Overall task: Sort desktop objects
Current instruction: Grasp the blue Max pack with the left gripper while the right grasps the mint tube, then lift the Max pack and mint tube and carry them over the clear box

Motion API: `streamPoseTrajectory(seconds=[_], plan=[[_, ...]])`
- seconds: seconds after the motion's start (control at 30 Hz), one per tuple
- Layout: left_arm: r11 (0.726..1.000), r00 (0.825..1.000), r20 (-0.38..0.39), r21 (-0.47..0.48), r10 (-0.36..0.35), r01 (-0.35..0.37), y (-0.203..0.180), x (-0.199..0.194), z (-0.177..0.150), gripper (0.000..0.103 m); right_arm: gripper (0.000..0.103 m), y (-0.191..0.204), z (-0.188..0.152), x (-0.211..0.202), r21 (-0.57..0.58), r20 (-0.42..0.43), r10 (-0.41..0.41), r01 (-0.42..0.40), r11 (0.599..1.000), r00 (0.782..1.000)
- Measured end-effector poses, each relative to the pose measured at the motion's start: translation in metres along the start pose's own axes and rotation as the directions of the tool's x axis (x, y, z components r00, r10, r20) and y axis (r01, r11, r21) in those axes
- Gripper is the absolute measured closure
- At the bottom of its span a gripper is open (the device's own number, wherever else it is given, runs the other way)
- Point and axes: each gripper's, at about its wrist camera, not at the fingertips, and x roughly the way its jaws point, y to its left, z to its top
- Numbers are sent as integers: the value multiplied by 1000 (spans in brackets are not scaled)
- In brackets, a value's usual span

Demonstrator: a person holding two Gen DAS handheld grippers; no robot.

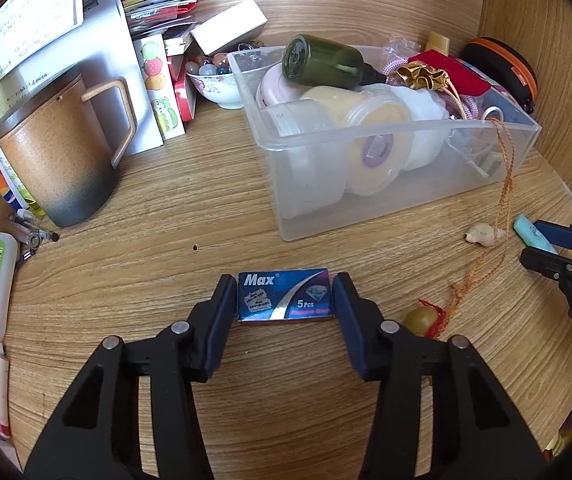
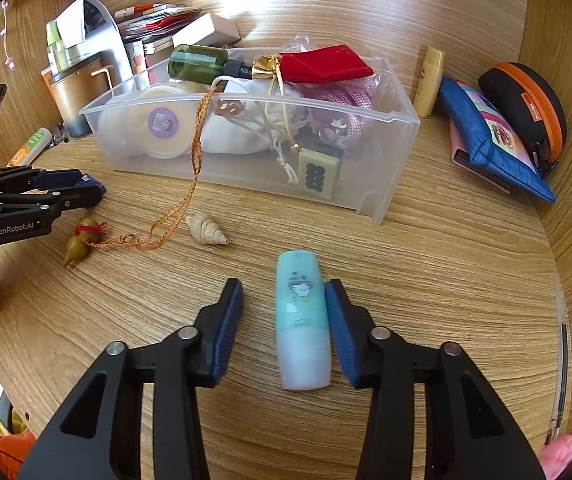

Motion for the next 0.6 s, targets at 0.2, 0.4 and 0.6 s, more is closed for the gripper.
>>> streamPoseTrajectory(seconds=[0.2,0.4,0.6], plan=[[1000,1000,0,-8,2,-2,-1,-1,-1,56,80,-1,0,0,9,6,6,-7,1000,1000],[999,1000,1,-34,8,-8,2,-2,-1,56,80,-2,0,0,7,7,2,-2,1000,1000],[999,1000,16,-44,5,-5,4,-7,-2,56,80,-2,0,-2,20,4,16,-16,1000,1000]])
